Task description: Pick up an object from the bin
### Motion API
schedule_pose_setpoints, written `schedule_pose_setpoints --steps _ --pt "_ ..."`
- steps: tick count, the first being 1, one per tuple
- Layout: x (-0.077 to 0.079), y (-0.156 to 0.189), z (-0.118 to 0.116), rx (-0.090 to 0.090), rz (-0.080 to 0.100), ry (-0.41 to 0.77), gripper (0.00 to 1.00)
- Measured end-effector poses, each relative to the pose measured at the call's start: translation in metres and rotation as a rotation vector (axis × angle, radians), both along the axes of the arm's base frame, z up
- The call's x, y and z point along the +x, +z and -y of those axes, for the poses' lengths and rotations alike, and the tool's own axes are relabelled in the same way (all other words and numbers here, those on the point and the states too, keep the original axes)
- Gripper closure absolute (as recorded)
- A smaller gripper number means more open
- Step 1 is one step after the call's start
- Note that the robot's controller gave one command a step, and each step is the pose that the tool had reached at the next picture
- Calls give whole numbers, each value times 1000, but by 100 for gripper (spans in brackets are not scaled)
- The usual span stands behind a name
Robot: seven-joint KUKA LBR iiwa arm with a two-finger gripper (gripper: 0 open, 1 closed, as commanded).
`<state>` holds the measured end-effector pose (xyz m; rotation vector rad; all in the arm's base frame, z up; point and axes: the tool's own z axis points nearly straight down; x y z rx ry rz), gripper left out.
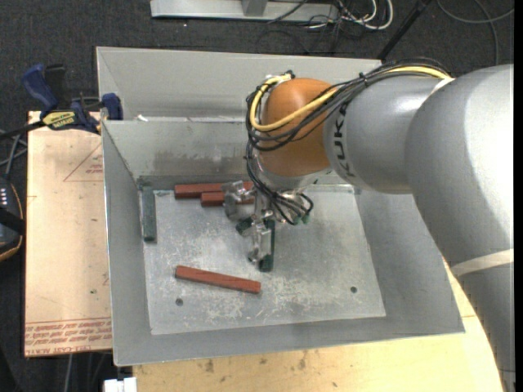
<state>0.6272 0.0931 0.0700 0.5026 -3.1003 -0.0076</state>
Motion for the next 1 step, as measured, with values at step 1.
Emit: schedule_pose_setpoints --steps 1 --pt "-23 0 68 -3 3 242 100"
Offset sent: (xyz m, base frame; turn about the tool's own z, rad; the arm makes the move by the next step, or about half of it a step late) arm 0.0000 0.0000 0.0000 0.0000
